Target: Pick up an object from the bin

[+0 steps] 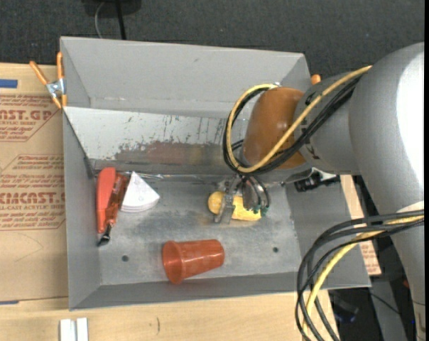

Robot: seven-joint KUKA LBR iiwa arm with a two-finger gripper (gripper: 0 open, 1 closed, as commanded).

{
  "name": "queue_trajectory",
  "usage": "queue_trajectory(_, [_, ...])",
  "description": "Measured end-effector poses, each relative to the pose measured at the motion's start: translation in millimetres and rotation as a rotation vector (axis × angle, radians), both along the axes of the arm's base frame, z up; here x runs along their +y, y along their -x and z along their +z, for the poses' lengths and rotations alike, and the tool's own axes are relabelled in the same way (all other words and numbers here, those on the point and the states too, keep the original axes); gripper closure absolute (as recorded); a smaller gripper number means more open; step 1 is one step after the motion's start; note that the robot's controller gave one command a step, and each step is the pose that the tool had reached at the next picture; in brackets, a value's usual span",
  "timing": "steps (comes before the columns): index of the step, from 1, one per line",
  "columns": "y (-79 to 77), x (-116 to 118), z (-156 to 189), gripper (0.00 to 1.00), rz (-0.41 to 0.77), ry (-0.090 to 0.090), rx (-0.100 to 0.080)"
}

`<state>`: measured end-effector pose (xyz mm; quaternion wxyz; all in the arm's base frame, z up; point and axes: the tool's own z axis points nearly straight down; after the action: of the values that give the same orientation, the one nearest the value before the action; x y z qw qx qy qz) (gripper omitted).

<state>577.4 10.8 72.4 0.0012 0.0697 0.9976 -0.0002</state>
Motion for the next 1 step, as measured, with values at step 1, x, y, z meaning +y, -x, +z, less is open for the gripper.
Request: queue_trajectory(1, [0.5, -0.1, 1.4, 1.0, 0.001, 0.0, 0.003])
